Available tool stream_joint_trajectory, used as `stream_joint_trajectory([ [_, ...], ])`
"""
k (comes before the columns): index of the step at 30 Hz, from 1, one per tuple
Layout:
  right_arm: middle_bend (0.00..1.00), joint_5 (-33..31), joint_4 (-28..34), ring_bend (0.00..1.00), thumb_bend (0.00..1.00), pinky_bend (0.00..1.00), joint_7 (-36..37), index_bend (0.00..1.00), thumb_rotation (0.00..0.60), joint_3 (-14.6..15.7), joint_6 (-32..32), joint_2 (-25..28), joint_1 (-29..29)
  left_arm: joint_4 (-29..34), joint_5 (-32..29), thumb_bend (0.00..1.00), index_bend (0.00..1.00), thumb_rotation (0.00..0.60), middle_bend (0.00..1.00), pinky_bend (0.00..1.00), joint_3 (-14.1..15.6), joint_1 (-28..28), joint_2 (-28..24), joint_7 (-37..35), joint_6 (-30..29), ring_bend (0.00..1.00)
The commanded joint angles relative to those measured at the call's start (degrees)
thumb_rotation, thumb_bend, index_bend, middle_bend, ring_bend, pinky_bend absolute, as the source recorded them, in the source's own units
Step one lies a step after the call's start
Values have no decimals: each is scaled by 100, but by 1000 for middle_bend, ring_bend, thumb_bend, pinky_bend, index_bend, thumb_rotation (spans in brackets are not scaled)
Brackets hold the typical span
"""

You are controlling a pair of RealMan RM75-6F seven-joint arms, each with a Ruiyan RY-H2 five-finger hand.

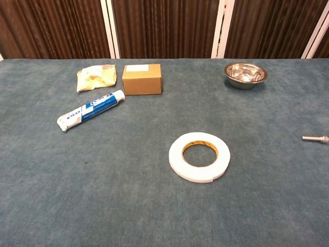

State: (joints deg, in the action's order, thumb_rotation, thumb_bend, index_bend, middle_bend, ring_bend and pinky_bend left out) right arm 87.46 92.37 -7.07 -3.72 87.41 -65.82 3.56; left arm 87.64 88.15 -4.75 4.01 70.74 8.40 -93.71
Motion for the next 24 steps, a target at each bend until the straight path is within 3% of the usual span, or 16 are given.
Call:
stream_joint_trajectory([
  [1,71,21,18,0,121,28,33,108,600,25,-36,23,9,-81,81,546,256,600,170,444,18,20,-11,-45,26,233],
  [11,72,161,6,11,121,38,182,166,600,124,-207,50,86,121,251,547,273,600,173,442,325,138,-356,-165,548,233],
  [14,86,239,-82,149,121,184,258,197,600,131,-239,-17,139,124,228,547,279,600,179,442,331,142,-387,-200,581,236],
  [17,216,372,-329,389,121,423,172,243,600,112,-270,-164,244,148,207,544,271,600,181,442,338,120,-415,-257,571,243],
  [22,529,454,-542,600,121,612,-97,296,600,-32,-502,-277,554,193,330,544,264,600,185,443,366,78,-427,-248,436,244],
  [24,649,415,-548,710,148,708,-175,361,600,-114,-668,-272,710,204,349,545,264,600,187,443,377,79,-426,-246,439,247],
])
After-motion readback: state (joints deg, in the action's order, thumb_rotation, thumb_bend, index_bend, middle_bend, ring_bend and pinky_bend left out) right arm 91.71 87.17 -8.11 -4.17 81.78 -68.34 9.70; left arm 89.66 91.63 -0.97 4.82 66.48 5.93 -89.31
